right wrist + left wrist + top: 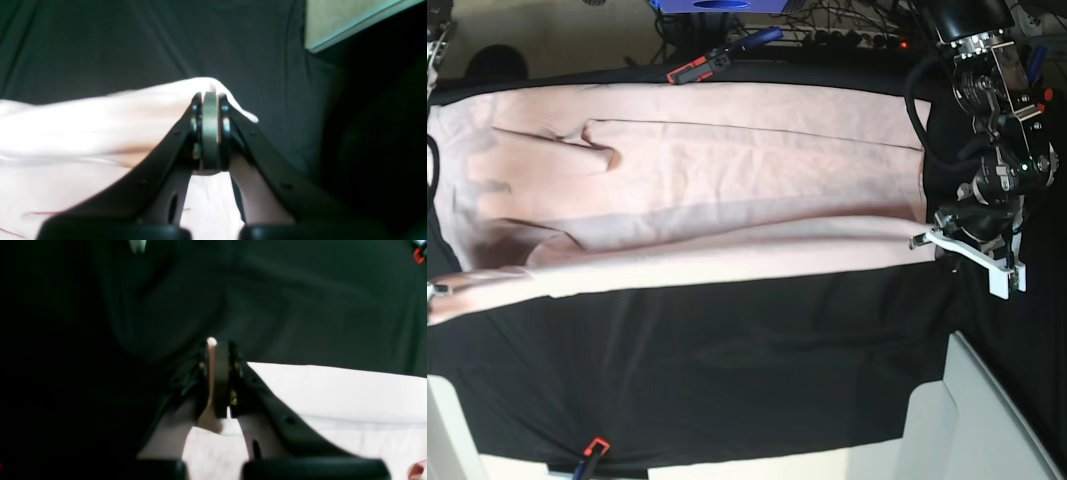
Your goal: Fold the T-shirt properly
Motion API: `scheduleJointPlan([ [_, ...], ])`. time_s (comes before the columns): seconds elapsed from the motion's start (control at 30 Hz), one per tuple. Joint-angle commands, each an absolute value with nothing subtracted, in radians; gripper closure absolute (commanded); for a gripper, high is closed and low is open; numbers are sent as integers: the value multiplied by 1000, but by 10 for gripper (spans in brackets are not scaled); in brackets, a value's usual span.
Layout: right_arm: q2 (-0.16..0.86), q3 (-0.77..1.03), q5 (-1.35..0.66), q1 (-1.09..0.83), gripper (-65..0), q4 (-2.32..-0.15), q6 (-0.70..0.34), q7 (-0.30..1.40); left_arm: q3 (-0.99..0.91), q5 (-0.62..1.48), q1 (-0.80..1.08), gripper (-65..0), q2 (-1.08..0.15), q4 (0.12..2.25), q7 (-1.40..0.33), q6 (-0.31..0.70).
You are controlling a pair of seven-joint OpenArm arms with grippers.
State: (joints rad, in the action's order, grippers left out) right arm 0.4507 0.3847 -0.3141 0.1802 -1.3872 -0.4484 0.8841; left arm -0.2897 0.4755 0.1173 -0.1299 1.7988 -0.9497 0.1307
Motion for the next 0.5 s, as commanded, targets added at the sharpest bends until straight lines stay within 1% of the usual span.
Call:
scheduleJointPlan([
  [0.0,467,421,-312,188,0,-1423,-441,878,-294,481,114,0,-140,1819,-923,130],
  [0.1,449,475,-312,140,0,-1480,-441,929,-292,481,147,0,-140,1819,-923,131],
  [0.3,392,533,-312,30,0,-1592,-441,943,-291,481,193,0,-127,1821,-923,131],
  [0.47,374,538,-312,-35,0,-1604,-441,943,-194,481,229,0,-128,1821,-923,131],
])
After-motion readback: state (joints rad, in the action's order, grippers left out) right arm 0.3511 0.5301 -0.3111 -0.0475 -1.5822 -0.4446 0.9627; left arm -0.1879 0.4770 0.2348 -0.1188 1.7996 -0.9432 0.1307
